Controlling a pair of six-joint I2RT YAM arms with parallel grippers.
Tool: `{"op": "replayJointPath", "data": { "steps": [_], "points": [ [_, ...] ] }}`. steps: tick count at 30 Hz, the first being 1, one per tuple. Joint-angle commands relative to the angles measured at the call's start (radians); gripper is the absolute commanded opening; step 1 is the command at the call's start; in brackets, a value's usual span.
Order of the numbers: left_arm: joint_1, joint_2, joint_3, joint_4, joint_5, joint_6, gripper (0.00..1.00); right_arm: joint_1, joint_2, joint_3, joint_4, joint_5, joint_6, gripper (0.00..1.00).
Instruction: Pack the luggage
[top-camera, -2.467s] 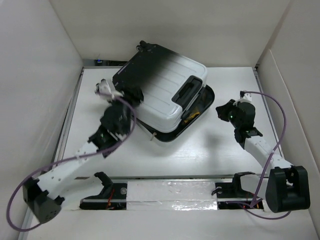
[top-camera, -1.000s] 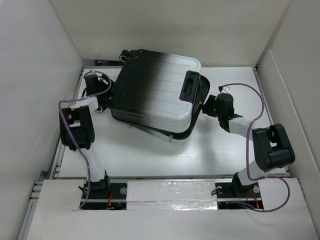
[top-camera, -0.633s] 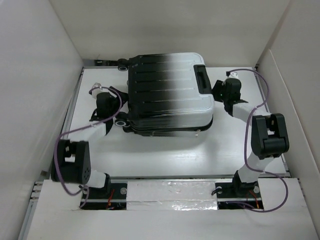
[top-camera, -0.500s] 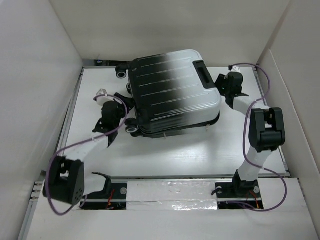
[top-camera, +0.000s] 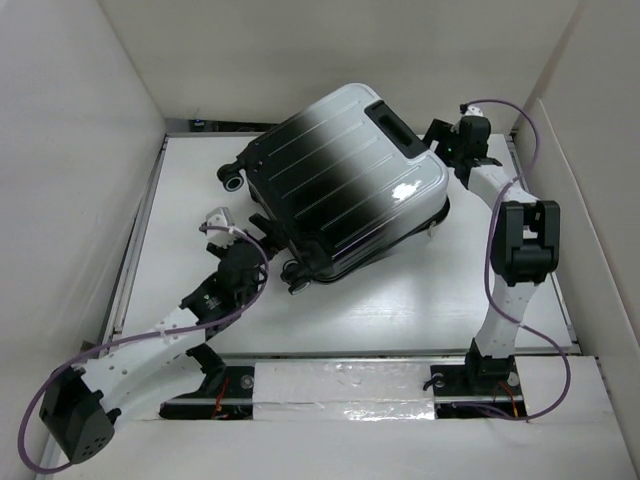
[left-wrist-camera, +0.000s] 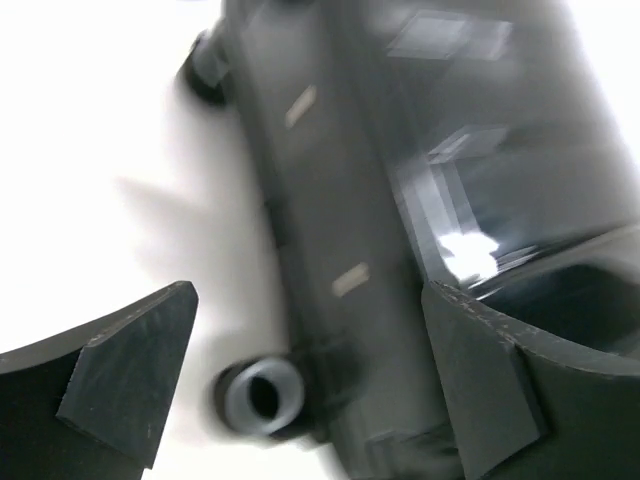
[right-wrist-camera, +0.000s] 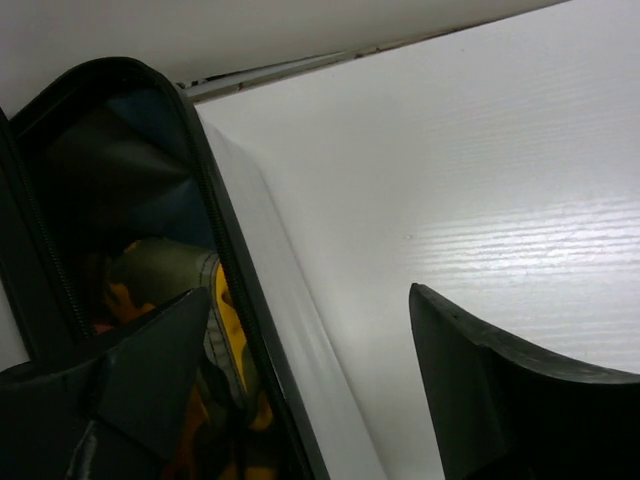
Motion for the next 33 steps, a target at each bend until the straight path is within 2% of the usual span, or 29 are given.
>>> {"op": "replayJointPath", "data": {
  "steps": [1, 2, 4, 5, 6, 8, 9, 10, 11, 12, 13, 14, 15, 17, 19, 20, 21, 24, 27, 33],
  "points": [
    [0.022, -0.020, 0.160, 0.162, -0.086, 0.082, 0.99, -0.022, -0.174, -0.010, 0.086, -0.182, 0.074, 0.91],
    [0.056, -0.011, 0.194, 0.182, -0.045, 0.093, 0.99, -0.034, -0.222, -0.030, 0.100, -0.183, 0.080, 0.92],
    [0.203, 0.033, 0.228, 0.230, 0.074, 0.085, 0.99, -0.054, -0.276, -0.092, 0.129, -0.191, 0.091, 0.95],
    [0.261, 0.055, 0.263, 0.244, 0.215, 0.071, 0.99, -0.064, -0.332, -0.114, 0.129, -0.191, 0.091, 0.96],
    [0.373, 0.112, 0.280, 0.253, 0.278, 0.012, 0.99, -0.064, -0.363, -0.139, 0.142, -0.186, 0.090, 0.96],
    [0.478, 0.174, 0.323, 0.276, 0.415, -0.030, 0.99, -0.073, -0.431, -0.232, 0.176, -0.175, 0.091, 0.96],
    [0.521, 0.208, 0.340, 0.281, 0.522, -0.048, 0.99, -0.073, -0.502, -0.269, 0.185, -0.168, 0.094, 0.94],
    [0.591, 0.270, 0.357, 0.275, 0.569, -0.074, 0.99, -0.073, -0.539, -0.309, 0.208, -0.156, 0.099, 0.88],
    [0.613, 0.295, 0.378, 0.268, 0.599, -0.082, 0.98, -0.073, -0.579, -0.396, 0.224, -0.148, 0.104, 0.80],
    [0.634, 0.317, 0.378, 0.277, 0.636, -0.093, 0.99, -0.073, -0.654, -0.442, 0.238, -0.139, 0.108, 0.49],
    [0.654, 0.360, 0.374, 0.296, 0.661, -0.116, 0.99, -0.073, -0.688, -0.487, 0.270, -0.133, 0.128, 0.27],
    [0.688, 0.384, 0.366, 0.314, 0.687, -0.133, 0.99, -0.073, -0.720, -0.533, 0.290, -0.140, 0.134, 0.14],
    [0.704, 0.410, 0.366, 0.351, 0.752, -0.148, 0.99, -0.046, -0.750, -0.615, 0.307, -0.148, 0.137, 0.05],
    [0.734, 0.502, 0.389, 0.380, 0.813, -0.186, 0.99, -0.009, -0.817, -0.680, 0.325, -0.151, 0.127, 0.05],
    [0.748, 0.574, 0.387, 0.466, 0.886, -0.212, 0.99, 0.040, -0.862, -0.764, 0.331, -0.163, 0.125, 0.13],
    [0.748, 0.588, 0.371, 0.504, 0.893, -0.235, 0.99, 0.056, -0.873, -0.793, 0.339, -0.181, 0.127, 0.18],
    [0.748, 0.598, 0.361, 0.559, 0.881, -0.245, 0.99, 0.071, -0.886, -0.821, 0.345, -0.192, 0.130, 0.28],
    [0.748, 0.638, 0.355, 0.641, 0.870, -0.248, 0.99, 0.143, -0.942, -0.919, 0.345, -0.197, 0.102, 0.43],
    [0.748, 0.690, 0.377, 0.687, 0.873, -0.239, 0.99, 0.182, -1.012, -1.016, 0.324, -0.139, 0.082, 0.53],
    [0.757, 0.806, 0.404, 0.784, 0.902, -0.260, 0.97, 0.182, -1.084, -1.123, 0.298, -0.084, 0.099, 0.55]
  ]
}}
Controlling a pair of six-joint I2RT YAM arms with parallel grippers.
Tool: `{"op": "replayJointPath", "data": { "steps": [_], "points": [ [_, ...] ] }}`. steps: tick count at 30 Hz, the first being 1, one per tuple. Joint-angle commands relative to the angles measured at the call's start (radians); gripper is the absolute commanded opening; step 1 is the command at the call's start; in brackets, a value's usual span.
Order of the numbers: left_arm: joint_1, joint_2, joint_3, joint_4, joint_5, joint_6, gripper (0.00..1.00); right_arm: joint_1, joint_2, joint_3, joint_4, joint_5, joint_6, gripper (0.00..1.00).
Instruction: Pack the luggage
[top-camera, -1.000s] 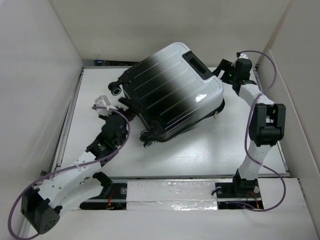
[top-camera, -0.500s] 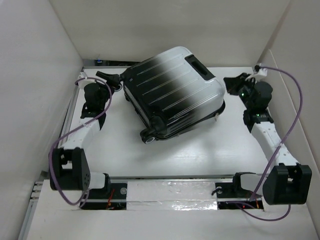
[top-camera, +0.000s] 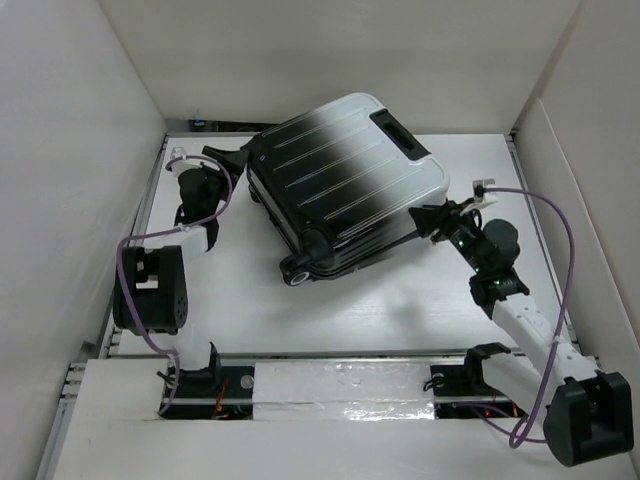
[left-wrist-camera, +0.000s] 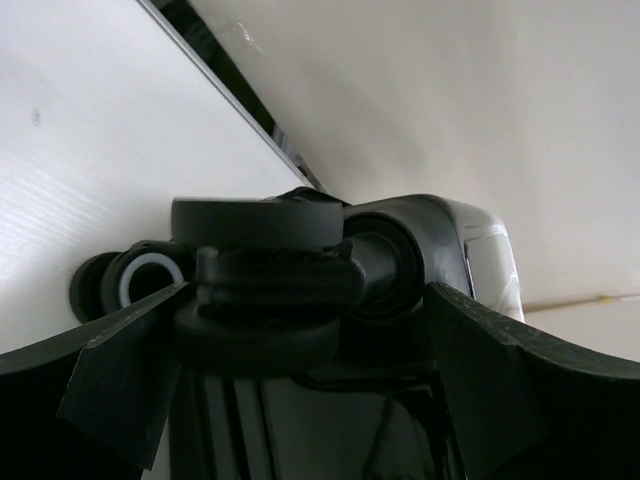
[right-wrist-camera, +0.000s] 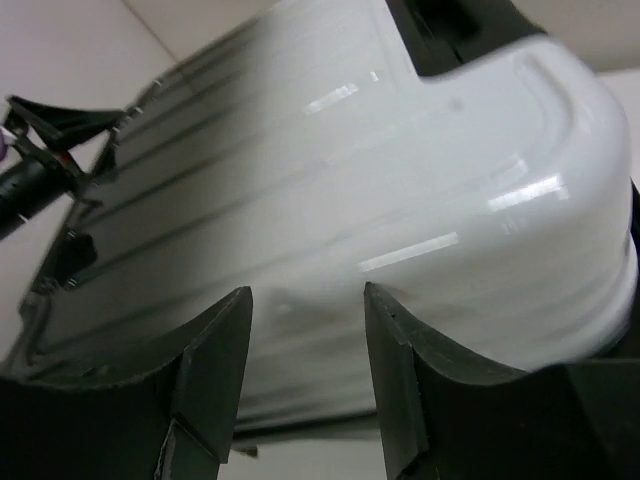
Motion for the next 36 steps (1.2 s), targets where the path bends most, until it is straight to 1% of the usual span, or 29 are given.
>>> {"op": "replayJointPath", "data": {
  "steps": [1, 2, 3, 4, 5, 6, 7, 9, 10, 11, 12, 13, 15, 16, 18, 20, 24, 26, 29, 30, 31, 34, 35, 36],
  "points": [
    [0.003, 0.038, 0.057, 0.187, 0.045, -0.029, 0.95, 0.004, 0.003, -0.077, -0.125, 0.055, 0.003, 0.51],
    [0.003, 0.051, 0.063, 0.203, 0.051, -0.043, 0.95, 0.004, -0.001, -0.092, -0.122, 0.093, 0.023, 0.47],
    [0.003, 0.062, 0.064, 0.242, 0.060, -0.049, 0.93, 0.004, 0.000, -0.123, -0.106, 0.108, 0.027, 0.38],
    [0.003, 0.081, 0.066, 0.263, 0.063, -0.058, 0.89, 0.004, 0.014, -0.135, -0.062, 0.110, 0.033, 0.30],
    [0.003, 0.091, 0.071, 0.281, 0.066, -0.077, 0.87, -0.005, 0.028, -0.140, -0.059, 0.101, 0.035, 0.24],
    [0.003, 0.100, 0.072, 0.318, 0.072, -0.084, 0.86, -0.005, 0.046, -0.138, -0.054, 0.093, 0.034, 0.14],
    [0.003, 0.117, 0.078, 0.332, 0.074, -0.089, 0.80, -0.005, 0.066, -0.128, -0.050, 0.079, 0.032, 0.11],
    [0.003, 0.129, 0.101, 0.342, 0.074, -0.094, 0.73, -0.005, 0.120, -0.115, -0.054, 0.058, 0.029, 0.10],
    [0.003, 0.134, 0.107, 0.349, 0.071, -0.092, 0.58, -0.005, 0.136, -0.117, -0.021, 0.055, 0.027, 0.10],
    [0.003, 0.135, 0.113, 0.355, 0.071, -0.089, 0.44, -0.005, 0.175, -0.115, -0.002, 0.047, 0.030, 0.10],
    [0.003, 0.134, 0.117, 0.370, 0.068, -0.088, 0.34, -0.005, 0.195, -0.109, 0.009, 0.043, 0.030, 0.12],
    [0.003, 0.132, 0.120, 0.379, 0.066, -0.086, 0.19, -0.005, 0.213, -0.092, 0.009, 0.039, 0.030, 0.13],
    [0.003, 0.126, 0.126, 0.401, 0.072, -0.080, 0.04, -0.005, 0.253, -0.080, 0.015, 0.044, 0.024, 0.16],
    [0.003, 0.114, 0.126, 0.402, 0.072, -0.066, 0.00, -0.005, 0.265, -0.075, 0.026, 0.044, 0.027, 0.17],
    [0.003, 0.094, 0.127, 0.407, 0.074, -0.048, 0.00, -0.005, 0.301, -0.057, 0.047, 0.064, 0.029, 0.22],
    [0.003, 0.068, 0.136, 0.410, 0.088, -0.022, 0.00, -0.005, 0.324, -0.034, 0.075, 0.075, 0.034, 0.24],
    [0.003, 0.020, 0.160, 0.389, 0.091, 0.037, 0.00, -0.026, 0.356, 0.012, 0.151, 0.087, 0.035, 0.24],
    [0.003, -0.023, 0.150, 0.387, 0.086, 0.069, 0.00, -0.026, 0.383, 0.038, 0.194, 0.123, 0.029, 0.25],
    [0.003, -0.111, 0.082, 0.390, 0.059, 0.087, 0.00, -0.049, 0.434, 0.090, 0.252, 0.131, 0.021, 0.25],
    [0.003, -0.139, 0.019, 0.396, 0.016, 0.101, 0.00, -0.066, 0.446, 0.102, 0.265, 0.134, 0.023, 0.25],
    [-0.009, -0.200, -0.012, 0.395, -0.006, 0.110, 0.00, -0.077, 0.462, 0.131, 0.280, 0.133, 0.023, 0.25],
    [-0.064, -0.309, -0.132, 0.398, -0.075, 0.132, 0.00, -0.106, 0.534, 0.188, 0.289, 0.086, 0.027, 0.27],
    [-0.084, -0.331, -0.159, 0.402, -0.089, 0.135, 0.00, -0.135, 0.554, 0.225, 0.288, 0.049, 0.029, 0.28],
    [-0.103, -0.351, -0.216, 0.408, -0.108, 0.139, 0.00, -0.135, 0.589, 0.242, 0.289, 0.029, 0.032, 0.28]
  ]
}}
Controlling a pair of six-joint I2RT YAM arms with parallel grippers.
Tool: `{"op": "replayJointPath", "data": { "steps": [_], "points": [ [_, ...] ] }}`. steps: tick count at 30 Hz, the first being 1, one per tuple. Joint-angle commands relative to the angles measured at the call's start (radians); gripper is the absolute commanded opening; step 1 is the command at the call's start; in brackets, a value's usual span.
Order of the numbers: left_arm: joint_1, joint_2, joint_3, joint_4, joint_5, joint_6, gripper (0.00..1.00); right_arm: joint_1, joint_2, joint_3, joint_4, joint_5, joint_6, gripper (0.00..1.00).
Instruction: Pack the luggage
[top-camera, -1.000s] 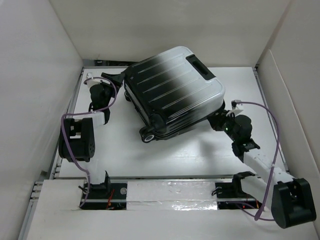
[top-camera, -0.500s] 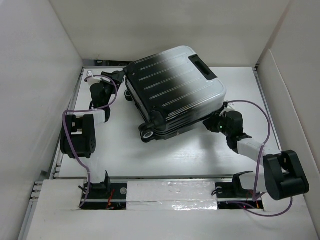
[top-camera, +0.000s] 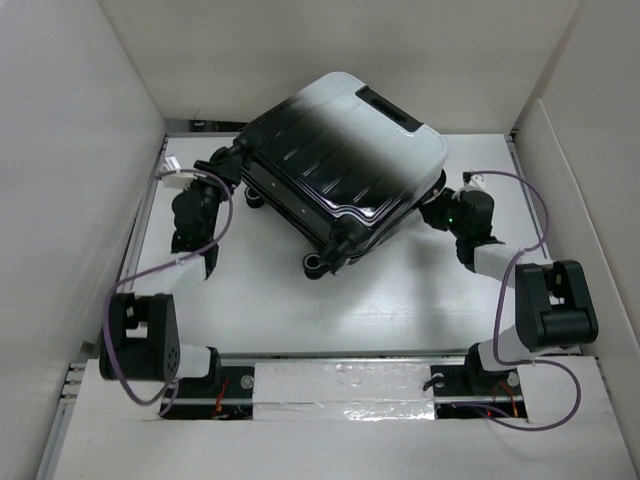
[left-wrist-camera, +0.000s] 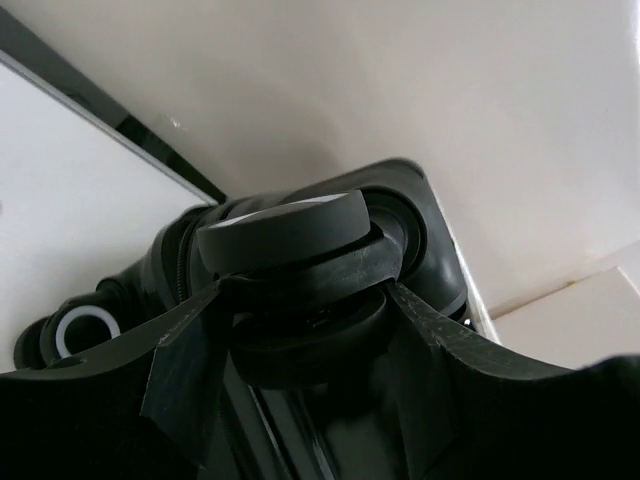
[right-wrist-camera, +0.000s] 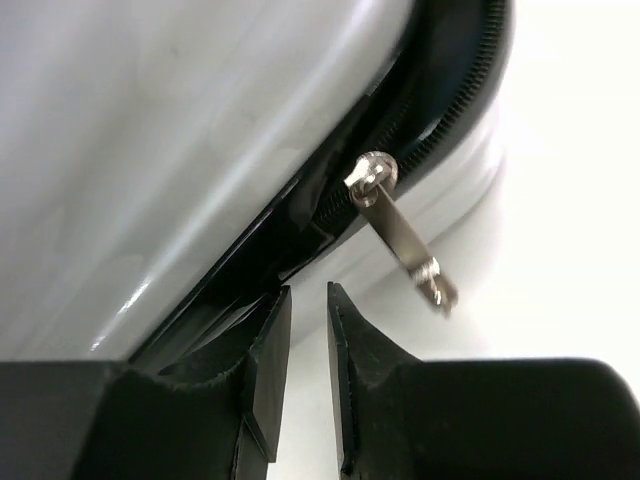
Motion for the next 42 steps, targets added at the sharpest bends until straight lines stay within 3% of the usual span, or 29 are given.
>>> {"op": "replayJointPath", "data": {
  "steps": [1, 8, 13, 16, 19, 23, 26, 30, 35, 38, 39, 42],
  "points": [
    [-0.115, -0.166, -0.090, 0.223, -0.048, 0.043, 0.00, -0.035, 0.049, 0.133, 0.250, -0.063, 0.011, 0.29],
    [-0.306, -0.343, -0.267, 0.163, -0.198, 0.135, 0.00, -0.124, 0.107, 0.247, 0.193, -0.179, 0.048, 0.29],
    [-0.337, -0.468, -0.288, 0.105, -0.218, 0.152, 0.00, -0.145, 0.055, 0.171, 0.208, -0.183, 0.062, 0.30],
    [-0.337, -0.508, -0.288, 0.096, -0.195, 0.151, 0.00, -0.167, 0.047, 0.164, 0.193, -0.209, 0.068, 0.36],
    [-0.337, -0.466, -0.244, 0.094, -0.184, 0.184, 0.00, -0.191, -0.003, 0.106, 0.198, -0.219, 0.077, 0.47],
    [-0.337, -0.343, -0.152, 0.126, -0.215, 0.224, 0.00, -0.191, -0.091, -0.021, 0.242, -0.221, 0.084, 0.49],
    [-0.337, -0.245, -0.070, 0.145, -0.238, 0.237, 0.00, -0.191, -0.151, -0.113, 0.280, -0.238, 0.080, 0.33],
    [-0.314, -0.153, 0.029, 0.074, -0.235, 0.235, 0.00, -0.191, -0.203, -0.222, 0.340, -0.276, 0.077, 0.00],
    [-0.283, -0.095, 0.029, 0.025, -0.276, 0.204, 0.00, -0.191, -0.162, -0.316, 0.466, -0.322, 0.033, 0.00],
    [-0.283, -0.064, 0.031, 0.002, -0.293, 0.217, 0.08, -0.182, -0.082, -0.311, 0.628, -0.416, 0.044, 0.09],
    [-0.283, -0.061, 0.019, 0.004, -0.287, 0.215, 0.11, -0.182, -0.027, -0.308, 0.667, -0.451, 0.048, 0.19],
    [-0.283, -0.062, -0.009, 0.018, -0.289, 0.211, 0.31, -0.182, 0.059, -0.287, 0.735, -0.482, 0.031, 0.32]
  ]
}}
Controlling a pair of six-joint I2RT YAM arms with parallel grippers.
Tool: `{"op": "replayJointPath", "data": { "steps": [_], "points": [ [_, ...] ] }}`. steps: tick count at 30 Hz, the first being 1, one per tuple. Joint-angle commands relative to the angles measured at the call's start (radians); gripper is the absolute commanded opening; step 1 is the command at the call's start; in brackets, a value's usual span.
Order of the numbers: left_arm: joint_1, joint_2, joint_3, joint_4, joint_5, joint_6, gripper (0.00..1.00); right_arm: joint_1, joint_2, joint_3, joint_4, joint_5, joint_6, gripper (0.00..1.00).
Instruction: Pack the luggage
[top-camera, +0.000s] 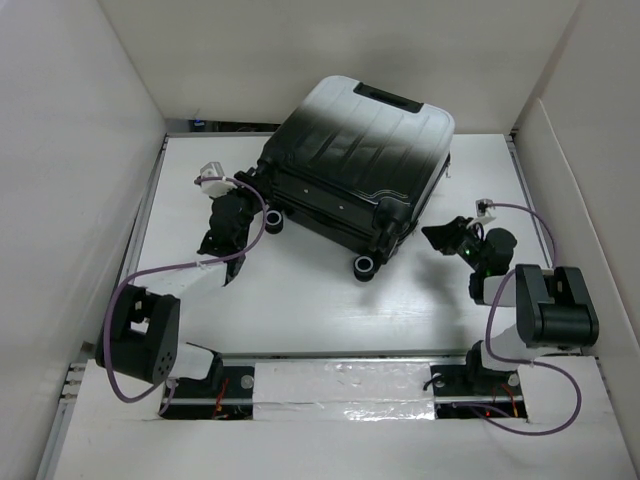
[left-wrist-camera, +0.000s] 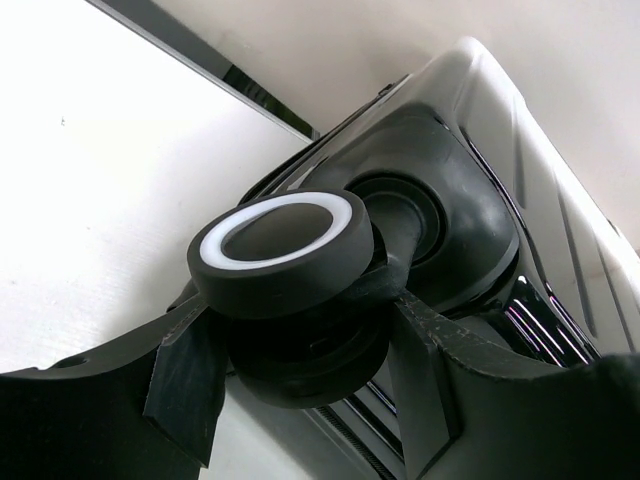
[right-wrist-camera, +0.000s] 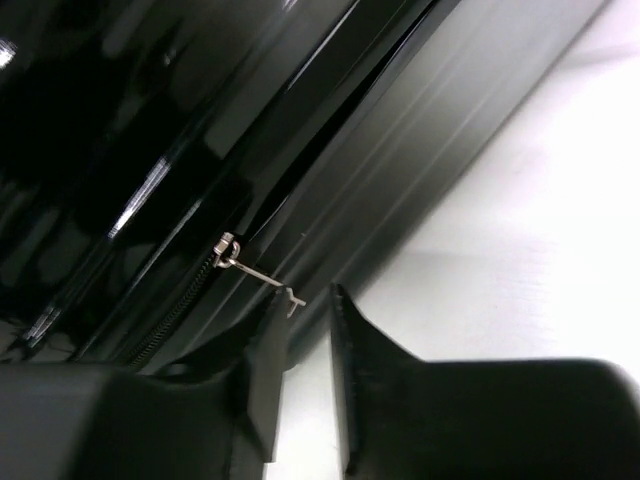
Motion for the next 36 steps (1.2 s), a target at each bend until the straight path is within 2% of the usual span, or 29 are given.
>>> {"op": "replayJointPath", "data": {
  "steps": [1, 5, 11, 14, 18, 25, 28, 29, 32, 34, 36],
  "points": [
    [-0.005, -0.037, 0.038, 0.164, 0.023, -0.016, 0.35, 0.008, 0.075, 0.034, 0.213, -0.084, -0.039, 0.36],
    [-0.005, -0.042, 0.015, 0.155, 0.015, -0.013, 0.57, 0.008, 0.126, 0.046, 0.300, -0.116, -0.039, 0.38],
    [-0.005, -0.096, 0.020, 0.071, -0.045, -0.009, 0.84, 0.017, 0.123, 0.074, 0.262, -0.123, -0.097, 0.38],
    [-0.005, -0.143, 0.027, 0.000, -0.101, -0.014, 0.93, 0.017, 0.138, 0.110, 0.248, -0.149, -0.113, 0.39],
    [-0.005, -0.215, -0.003, -0.035, -0.117, -0.022, 0.93, 0.017, 0.156, 0.113, 0.257, -0.184, -0.117, 0.40],
    [-0.005, -0.304, -0.052, -0.037, -0.054, -0.046, 0.81, 0.017, 0.238, 0.106, 0.389, -0.245, -0.025, 0.40],
    [-0.005, -0.327, -0.072, -0.031, -0.023, -0.052, 0.62, 0.017, 0.261, 0.065, 0.499, -0.242, 0.035, 0.39],
    [-0.017, -0.333, -0.075, -0.029, -0.017, -0.052, 0.49, 0.017, 0.281, 0.052, 0.559, -0.236, 0.047, 0.38],
    [-0.075, -0.372, -0.092, -0.006, 0.027, -0.007, 0.26, 0.017, 0.348, 0.008, 0.710, -0.218, 0.101, 0.35],
    [-0.119, -0.399, -0.108, 0.018, 0.049, 0.010, 0.19, 0.017, 0.385, 0.002, 0.779, -0.219, 0.147, 0.30],
    [-0.149, -0.412, -0.097, 0.014, 0.040, 0.026, 0.15, 0.017, 0.400, 0.008, 0.777, -0.210, 0.148, 0.26]
  ]
}}
